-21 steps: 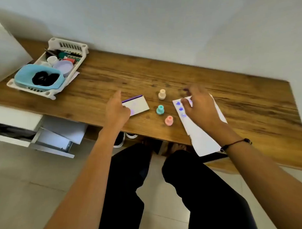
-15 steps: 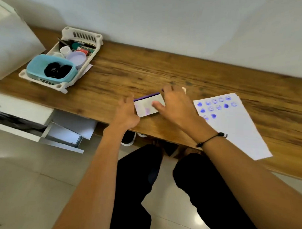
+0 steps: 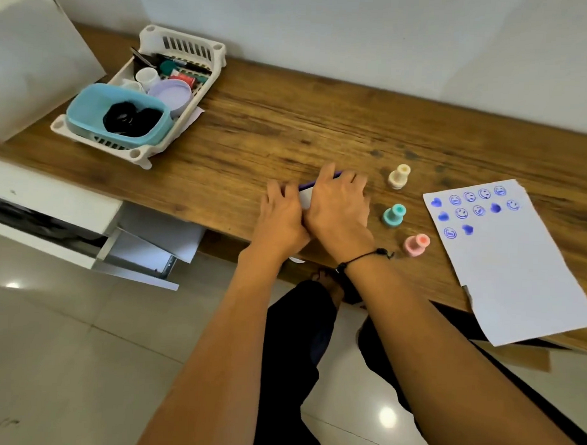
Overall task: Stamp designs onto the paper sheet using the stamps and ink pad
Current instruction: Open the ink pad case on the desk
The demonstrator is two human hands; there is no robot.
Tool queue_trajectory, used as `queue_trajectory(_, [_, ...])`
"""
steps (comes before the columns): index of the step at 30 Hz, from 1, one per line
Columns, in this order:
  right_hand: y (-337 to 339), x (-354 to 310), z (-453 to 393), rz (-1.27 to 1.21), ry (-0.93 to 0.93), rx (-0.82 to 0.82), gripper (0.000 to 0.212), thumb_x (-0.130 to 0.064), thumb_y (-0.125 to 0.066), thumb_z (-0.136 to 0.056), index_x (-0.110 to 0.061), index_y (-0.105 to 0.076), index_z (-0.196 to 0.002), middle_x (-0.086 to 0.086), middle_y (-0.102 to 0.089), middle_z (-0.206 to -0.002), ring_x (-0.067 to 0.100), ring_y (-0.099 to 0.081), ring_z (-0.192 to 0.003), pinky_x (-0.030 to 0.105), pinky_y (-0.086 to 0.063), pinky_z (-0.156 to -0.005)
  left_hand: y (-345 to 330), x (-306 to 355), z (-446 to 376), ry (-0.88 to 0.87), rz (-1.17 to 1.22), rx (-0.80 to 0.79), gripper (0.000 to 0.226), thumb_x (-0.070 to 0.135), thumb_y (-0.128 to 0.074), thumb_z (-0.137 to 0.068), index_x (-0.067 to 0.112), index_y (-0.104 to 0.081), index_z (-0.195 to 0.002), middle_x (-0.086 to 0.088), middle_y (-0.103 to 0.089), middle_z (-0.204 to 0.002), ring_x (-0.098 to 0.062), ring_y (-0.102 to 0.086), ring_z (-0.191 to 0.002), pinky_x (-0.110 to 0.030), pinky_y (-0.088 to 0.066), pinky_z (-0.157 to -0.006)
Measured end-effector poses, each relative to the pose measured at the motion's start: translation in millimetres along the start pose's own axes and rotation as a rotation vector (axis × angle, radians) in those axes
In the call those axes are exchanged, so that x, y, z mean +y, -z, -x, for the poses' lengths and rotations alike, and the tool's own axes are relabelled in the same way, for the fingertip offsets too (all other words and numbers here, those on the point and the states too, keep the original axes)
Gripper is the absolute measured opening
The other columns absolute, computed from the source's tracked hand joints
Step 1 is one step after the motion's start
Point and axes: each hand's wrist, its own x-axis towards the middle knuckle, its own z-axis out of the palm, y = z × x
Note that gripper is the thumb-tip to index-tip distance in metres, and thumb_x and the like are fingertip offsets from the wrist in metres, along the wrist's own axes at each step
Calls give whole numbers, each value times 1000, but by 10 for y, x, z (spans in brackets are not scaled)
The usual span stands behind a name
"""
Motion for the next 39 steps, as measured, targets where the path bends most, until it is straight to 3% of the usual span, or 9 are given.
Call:
queue_trajectory(7, [89, -24, -10, -29, 14, -30, 54, -37, -54, -85, -6, -32, -124, 29, -50, -121, 41, -43, -115, 51, -50, -88, 14, -25, -36, 12, 35, 3, 83, 24, -77, -69, 5, -34, -137, -16, -31, -135, -33, -38, -123, -35, -35, -105])
queue_trajectory(16, [102, -46, -34, -9, 19, -89, 63, -40, -58, -81, -11, -26, -127, 31, -49, -122, 44, -40, -117, 55, -49, -88, 21, -38, -6, 19, 51, 23, 87, 25, -80, -67, 4, -34, -137, -15, -31, -136, -30, -37, -125, -32, -34, -104])
queue_trajectory(22, [274, 8, -113, -62, 66, -64, 77, -61, -61, -68, -11, -33, -120, 14, -59, -109, 35, -52, -104, 42, -42, -84, 75, -73, 34, 43, 96, 22, 84, 24, -79, -69, 6, -32, -137, -13, -31, -136, -29, -37, -128, -32, -34, -106])
queue_trajectory(25, [636, 65, -226, -381, 59, -128, 62, -48, -65, -73, -19, -43, -122, 0, -53, -102, 19, -53, -86, 27, -45, -69, 104, -83, 41, 53, 120, -2, 90, 24, -78, -70, 7, -26, -142, -12, -28, -140, -28, -32, -133, -33, -30, -109])
queue_trajectory(27, [818, 127, -332, -829, 35, -223, 41, -38, -64, -73, -27, -54, -111, -4, -53, -93, 11, -54, -74, 18, -43, -57, 119, -81, 40, 58, 142, -17, 94, 24, -78, -71, 8, -22, -145, -12, -26, -142, -28, -29, -136, -34, -28, -111])
queue_trajectory(31, [811, 303, -626, -1591, -91, -422, 32, -33, -59, -64, -20, -62, -93, 7, -46, -88, 24, -49, -82, 37, -50, -81, 142, -72, 22, 76, 145, -41, 97, 26, -77, -72, 10, -18, -147, -11, -24, -145, -28, -29, -137, -34, -28, -111])
queue_trajectory(33, [722, 352, -712, -1748, -143, -532, 47, -27, -71, -48, -17, -63, -93, 11, -47, -96, 32, -51, -94, 45, -50, -89, 150, -68, 10, 82, 143, -47, 96, 27, -76, -73, 11, -17, -147, -11, -23, -146, -28, -29, -137, -34, -29, -110])
queue_trajectory(36, [580, 378, -765, -1851, -201, -653, 73, -26, -81, -23, -15, -62, -92, 17, -52, -111, 42, -54, -115, 56, -47, -84, 167, -56, -6, 87, 146, -50, 94, 29, -74, -75, 11, -18, -147, -11, -22, -147, -29, -29, -137, -35, -30, -109])
queue_trajectory(39, [559, 316, -769, -1859, -318, -676, 46, -13, -71, -45, -11, -56, -89, 20, -56, -115, 39, -53, -117, 60, -50, -79, 178, -37, -2, 86, 138, -39, 91, 29, -73, -75, 11, -19, -147, -11, -22, -149, -27, -27, -139, -35, -30, -110])
